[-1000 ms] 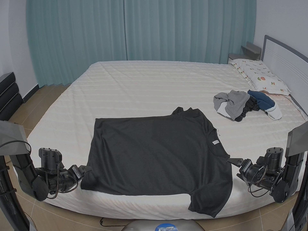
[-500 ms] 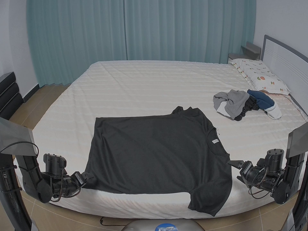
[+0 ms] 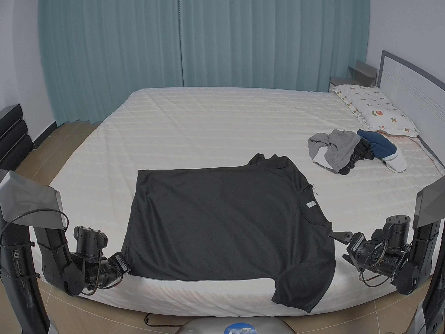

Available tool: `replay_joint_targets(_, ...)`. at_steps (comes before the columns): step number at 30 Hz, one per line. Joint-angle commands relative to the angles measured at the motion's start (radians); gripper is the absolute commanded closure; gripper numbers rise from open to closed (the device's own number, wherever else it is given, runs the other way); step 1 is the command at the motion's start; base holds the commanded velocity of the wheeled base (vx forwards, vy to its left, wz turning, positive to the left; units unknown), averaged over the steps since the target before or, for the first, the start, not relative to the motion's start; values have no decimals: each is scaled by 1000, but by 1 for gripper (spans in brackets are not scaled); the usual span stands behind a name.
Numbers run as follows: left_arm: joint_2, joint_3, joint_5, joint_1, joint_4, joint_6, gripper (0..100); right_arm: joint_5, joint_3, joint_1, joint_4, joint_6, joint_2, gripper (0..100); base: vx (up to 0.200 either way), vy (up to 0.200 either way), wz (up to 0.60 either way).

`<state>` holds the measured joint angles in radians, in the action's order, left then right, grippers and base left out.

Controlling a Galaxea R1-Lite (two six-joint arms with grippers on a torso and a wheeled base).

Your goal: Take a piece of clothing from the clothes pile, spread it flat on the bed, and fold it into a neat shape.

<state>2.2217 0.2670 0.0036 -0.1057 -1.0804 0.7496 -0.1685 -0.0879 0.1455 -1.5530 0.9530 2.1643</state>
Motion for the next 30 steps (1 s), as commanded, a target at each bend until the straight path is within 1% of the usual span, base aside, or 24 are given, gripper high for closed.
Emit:
replay_joint_targets(1,13,-11,12,-5,4,-1,100,0,0,-3,-10,0,8,0,0,0,0)
replay_joint_targets(5,-8,-28,59,1,7,-18,100,3,5,-1,-9,-7,8,0,0,0,0)
replay_joint_targets(8,-11,-38,67,1,5,-26,100,4,13,-1,-9,-14,8,0,0,0,0)
replay_joint_targets(10,-13,-55,78,1,7,-50,100,1,37,-1,-9,-40,8,0,0,0,0)
replay_joint_targets(14,-11,-69,85,-3,4,-62,100,3,46,8,-9,-80,42,0,0,0,0)
replay_joint_targets(17,-10,-69,87,-3,4,-62,100,4,50,8,-9,-89,58,0,0,0,0)
replay_joint_targets(18,-11,-69,87,-2,4,-62,100,6,51,8,-9,-111,83,0,0,0,0)
replay_joint_targets(26,0,-69,85,0,1,-61,100,3,48,9,-10,-123,123,0,0,0,0)
replay_joint_targets(30,0,-69,85,1,1,-61,100,1,45,9,-10,-160,137,0,0,0,0)
